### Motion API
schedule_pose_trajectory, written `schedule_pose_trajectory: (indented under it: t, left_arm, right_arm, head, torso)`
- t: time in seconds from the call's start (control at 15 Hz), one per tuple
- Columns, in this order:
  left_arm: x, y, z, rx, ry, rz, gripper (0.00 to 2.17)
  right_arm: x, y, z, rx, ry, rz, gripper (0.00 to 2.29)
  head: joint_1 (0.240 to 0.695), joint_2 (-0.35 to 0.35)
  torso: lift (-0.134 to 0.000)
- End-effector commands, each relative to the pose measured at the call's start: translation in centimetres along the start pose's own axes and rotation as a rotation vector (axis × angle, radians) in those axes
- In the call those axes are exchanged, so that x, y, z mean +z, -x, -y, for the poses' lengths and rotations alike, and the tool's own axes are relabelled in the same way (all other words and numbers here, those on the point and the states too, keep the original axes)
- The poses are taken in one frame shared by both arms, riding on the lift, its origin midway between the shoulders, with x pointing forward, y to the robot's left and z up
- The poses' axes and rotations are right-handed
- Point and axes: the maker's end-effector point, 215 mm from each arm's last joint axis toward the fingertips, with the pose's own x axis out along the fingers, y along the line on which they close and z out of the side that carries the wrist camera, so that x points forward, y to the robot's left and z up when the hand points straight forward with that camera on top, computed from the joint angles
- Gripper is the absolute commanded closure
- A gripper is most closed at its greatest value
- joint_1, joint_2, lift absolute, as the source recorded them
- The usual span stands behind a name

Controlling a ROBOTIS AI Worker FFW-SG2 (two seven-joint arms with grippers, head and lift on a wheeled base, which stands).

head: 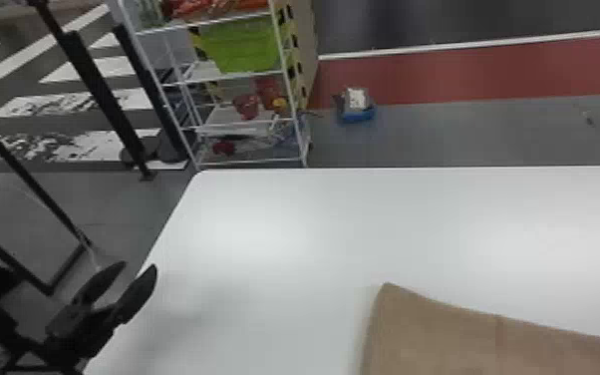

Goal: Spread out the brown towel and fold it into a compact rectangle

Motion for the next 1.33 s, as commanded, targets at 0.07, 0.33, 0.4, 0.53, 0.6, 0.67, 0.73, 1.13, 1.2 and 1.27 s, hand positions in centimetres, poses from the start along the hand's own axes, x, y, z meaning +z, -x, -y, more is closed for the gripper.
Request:
schedule_pose_trajectory:
  t: [0.07, 0.33, 0.4, 0.53, 0.6, 0.67, 0.73, 1.13, 1.2, 1.27]
  left_arm:
    - [-0.3, -1.2, 1.4, -0.029, 0.002, -0.003, 0.04]
    - [-0.2, -2.4, 3.3, -0.077, -0.013, -0.007, 0.05]
    - [-0.4, -2.7, 4.0, -0.092, -0.016, -0.015, 0.05]
    - [-1.1, -3.4, 5.4, -0.125, -0.021, -0.031, 0.05]
    - [-1.4, -3.7, 5.9, -0.136, -0.024, -0.037, 0.05]
    - [-1.7, -3.8, 6.2, -0.137, -0.038, -0.042, 0.05]
    - [-1.9, -3.9, 6.4, -0.141, -0.040, -0.049, 0.05]
    - [-1.9, -3.3, 5.9, -0.124, -0.051, -0.050, 0.05]
    - [-1.9, -3.4, 6.0, -0.127, -0.051, -0.051, 0.05]
    - [-2.0, -3.5, 6.1, -0.130, -0.050, -0.052, 0.05]
  right_arm:
    - [2.9, -4.1, -3.8, 0.098, 0.033, -0.007, 1.32]
    - [3.5, -8.5, -7.8, 0.156, 0.096, -0.072, 1.32]
    - [3.7, -9.1, -8.3, 0.166, 0.098, -0.077, 1.32]
    - [4.1, -10.2, -8.5, 0.170, 0.080, -0.085, 1.32]
    - [4.0, -11.2, -8.5, 0.173, 0.085, -0.097, 1.32]
    - [4.5, -12.1, -8.4, 0.162, 0.120, -0.085, 1.30]
    - [5.0, -12.2, -8.0, 0.151, 0.128, -0.072, 0.96]
    - [6.0, -6.8, -9.0, 0.217, 0.094, -0.013, 0.03]
    - [6.7, -5.9, -10.2, 0.266, 0.091, 0.020, 0.05]
    - [7.0, -5.6, -10.9, 0.283, 0.100, 0.031, 0.05]
  head:
    - [0.695, 0.262]
    - [0.695, 0.307]
    - [0.695, 0.315]
    - [0.695, 0.327]
    - [0.695, 0.323]
    - [0.695, 0.318]
    - [0.695, 0.315]
    - [0.695, 0.281]
    - [0.695, 0.278]
    - [0.695, 0.275]
  torso:
    - [-0.124]
    - [-0.124]
    - [-0.124]
    - [-0.124]
    - [-0.124]
    - [-0.124]
    - [-0.124]
    - [-0.124]
    - [-0.124]
    - [-0.124]
